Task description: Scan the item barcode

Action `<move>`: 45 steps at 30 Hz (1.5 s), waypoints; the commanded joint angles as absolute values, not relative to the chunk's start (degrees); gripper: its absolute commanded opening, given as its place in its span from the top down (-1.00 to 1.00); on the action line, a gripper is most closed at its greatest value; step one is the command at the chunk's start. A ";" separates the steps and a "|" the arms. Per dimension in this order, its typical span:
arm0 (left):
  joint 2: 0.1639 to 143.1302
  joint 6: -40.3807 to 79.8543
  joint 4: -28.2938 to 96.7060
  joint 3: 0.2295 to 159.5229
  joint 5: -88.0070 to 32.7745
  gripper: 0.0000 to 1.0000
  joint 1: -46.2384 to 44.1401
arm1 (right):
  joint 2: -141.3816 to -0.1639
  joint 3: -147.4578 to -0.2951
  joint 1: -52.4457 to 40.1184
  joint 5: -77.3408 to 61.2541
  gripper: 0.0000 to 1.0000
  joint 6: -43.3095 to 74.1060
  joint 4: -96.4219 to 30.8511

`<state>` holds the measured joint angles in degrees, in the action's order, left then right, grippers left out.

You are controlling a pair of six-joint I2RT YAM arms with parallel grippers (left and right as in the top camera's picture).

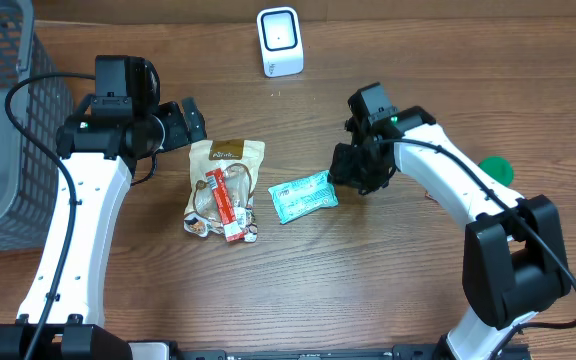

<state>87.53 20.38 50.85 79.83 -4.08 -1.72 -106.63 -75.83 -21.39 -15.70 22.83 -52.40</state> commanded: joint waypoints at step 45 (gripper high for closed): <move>87.15 18.85 50.76 80.27 -3.92 -1.00 -1.56 | -106.52 -59.18 -21.67 -23.46 0.65 22.72 -29.61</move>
<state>87.53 20.38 50.85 79.83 -4.05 -1.72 -106.65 -60.29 -21.43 -24.23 22.79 -29.58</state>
